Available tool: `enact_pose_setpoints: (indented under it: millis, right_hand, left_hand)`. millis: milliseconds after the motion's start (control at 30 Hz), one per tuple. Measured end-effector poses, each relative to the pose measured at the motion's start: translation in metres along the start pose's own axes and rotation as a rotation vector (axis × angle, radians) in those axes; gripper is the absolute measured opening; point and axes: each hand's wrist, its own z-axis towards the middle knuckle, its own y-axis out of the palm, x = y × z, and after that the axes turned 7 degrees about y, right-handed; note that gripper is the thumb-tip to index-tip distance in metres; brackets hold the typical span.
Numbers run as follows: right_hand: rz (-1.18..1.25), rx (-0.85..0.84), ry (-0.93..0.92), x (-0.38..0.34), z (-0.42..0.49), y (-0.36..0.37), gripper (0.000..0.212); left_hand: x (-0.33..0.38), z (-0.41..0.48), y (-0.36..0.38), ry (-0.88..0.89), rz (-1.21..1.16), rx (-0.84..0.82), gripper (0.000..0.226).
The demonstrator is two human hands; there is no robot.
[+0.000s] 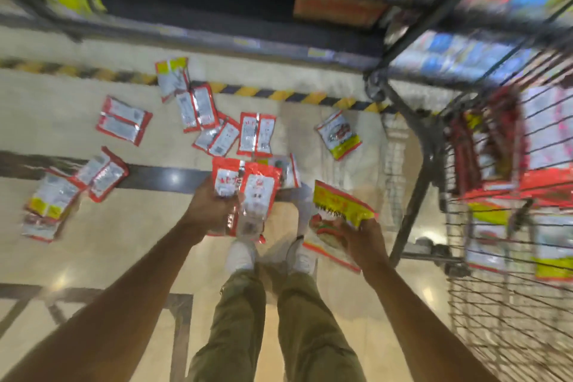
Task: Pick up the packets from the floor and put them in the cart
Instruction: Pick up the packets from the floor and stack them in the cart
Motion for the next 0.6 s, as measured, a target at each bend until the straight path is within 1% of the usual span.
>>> enact_pose_setpoints:
  millis: [33,67,100,133,167,233,333,400,433,533,567,600]
  right_hand:
    - [0.053,-0.039,-0.021,-0.025,-0.044,-0.005,0.013]
    - [0.096,-0.099,-0.084,-0.044,-0.082,-0.011,0.013]
    - [0.155,-0.141,-0.137,-0.057,-0.117,-0.018,0.023]
    - [0.222,-0.165,-0.198,-0.07,-0.153,-0.025,0.03]
    - [0.249,-0.138,-0.27,-0.084,-0.189,-0.033,0.032]
    - [0.22,-0.078,-0.396,-0.107,-0.26,-0.051,0.032]
    - [0.211,0.027,-0.488,-0.117,-0.342,-0.081,0.039]
    - [0.264,0.151,-0.514,-0.108,-0.38,-0.101,0.055]
    - [0.314,0.183,-0.518,-0.097,-0.395,-0.112,0.055]
    - [0.436,0.288,-0.537,-0.067,-0.437,-0.15,0.04]
    - [0.493,0.307,-0.544,-0.061,-0.452,-0.162,0.035]
    - [0.534,0.32,-0.56,-0.05,-0.462,-0.177,0.035]
  left_hand:
    - [0.032,-0.022,-0.009,0.011,-0.066,-0.006,0.049]
    - [0.065,-0.043,-0.016,0.031,-0.077,-0.016,0.057]
    - [0.1,-0.067,-0.023,0.044,-0.069,-0.037,0.055]
    - [0.132,-0.087,-0.027,0.057,-0.072,-0.054,0.047]
    - [0.161,-0.105,-0.033,0.08,-0.085,-0.057,0.042]
    - [0.217,-0.146,-0.038,0.124,-0.071,-0.067,0.043]
    - [0.275,-0.203,-0.035,0.177,-0.067,-0.104,0.039]
    - [0.307,-0.24,-0.025,0.219,-0.081,-0.114,0.036]
    - [0.321,-0.259,-0.016,0.23,-0.097,-0.134,0.037]
    - [0.346,-0.31,0.021,0.258,-0.15,-0.21,0.04]
    - [0.351,-0.324,0.035,0.272,-0.164,-0.213,0.042]
    - [0.353,-0.335,0.049,0.289,-0.172,-0.222,0.042]
